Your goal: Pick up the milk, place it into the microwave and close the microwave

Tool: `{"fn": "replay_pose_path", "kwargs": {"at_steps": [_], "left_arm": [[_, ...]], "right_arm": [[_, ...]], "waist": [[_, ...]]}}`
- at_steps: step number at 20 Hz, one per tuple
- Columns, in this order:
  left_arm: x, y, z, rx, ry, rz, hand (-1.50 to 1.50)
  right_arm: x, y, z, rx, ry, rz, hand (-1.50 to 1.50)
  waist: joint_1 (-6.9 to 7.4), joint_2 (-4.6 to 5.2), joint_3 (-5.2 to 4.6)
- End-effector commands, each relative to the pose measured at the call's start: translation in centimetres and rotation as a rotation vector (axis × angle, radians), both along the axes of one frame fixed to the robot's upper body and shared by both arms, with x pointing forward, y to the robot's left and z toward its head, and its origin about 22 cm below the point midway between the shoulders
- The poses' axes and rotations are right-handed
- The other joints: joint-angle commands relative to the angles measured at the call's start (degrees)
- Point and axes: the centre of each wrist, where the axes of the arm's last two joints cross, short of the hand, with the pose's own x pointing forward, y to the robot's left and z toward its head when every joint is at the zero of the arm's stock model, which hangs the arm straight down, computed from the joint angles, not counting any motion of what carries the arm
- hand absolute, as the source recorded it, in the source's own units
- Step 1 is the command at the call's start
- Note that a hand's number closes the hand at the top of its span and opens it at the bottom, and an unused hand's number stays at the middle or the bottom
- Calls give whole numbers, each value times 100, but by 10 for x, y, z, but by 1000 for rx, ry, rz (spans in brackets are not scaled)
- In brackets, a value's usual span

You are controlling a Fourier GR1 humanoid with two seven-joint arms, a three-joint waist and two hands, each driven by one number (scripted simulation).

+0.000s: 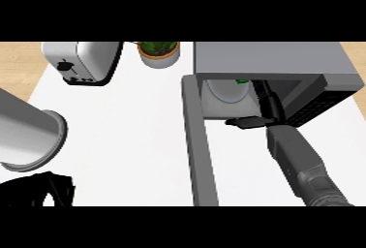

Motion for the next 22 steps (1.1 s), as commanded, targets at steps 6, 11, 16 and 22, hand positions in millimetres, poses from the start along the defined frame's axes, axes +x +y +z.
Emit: {"fn": "replay_pose_path", "kwargs": {"at_steps": [6, 11, 16, 22], "left_arm": [[13, -43, 2, 63, 1, -107, 150], [34, -73, -5, 100, -4, -115, 150], [62, -100, -1, 200, -49, -177, 150], [92, -144, -51, 281, 23, -295, 150]], "right_arm": [[-60, -13, -52, -4, 37, 36, -150], [-82, -50, -50, 30, 25, -26, -150], [-110, -68, -45, -2, 19, 0, -150], [-152, -84, -41, 22, -4, -13, -150]], "waist": [[-183, -69, -9], [-215, -67, -13], [-267, -65, -16], [-329, -30, -19]]}}
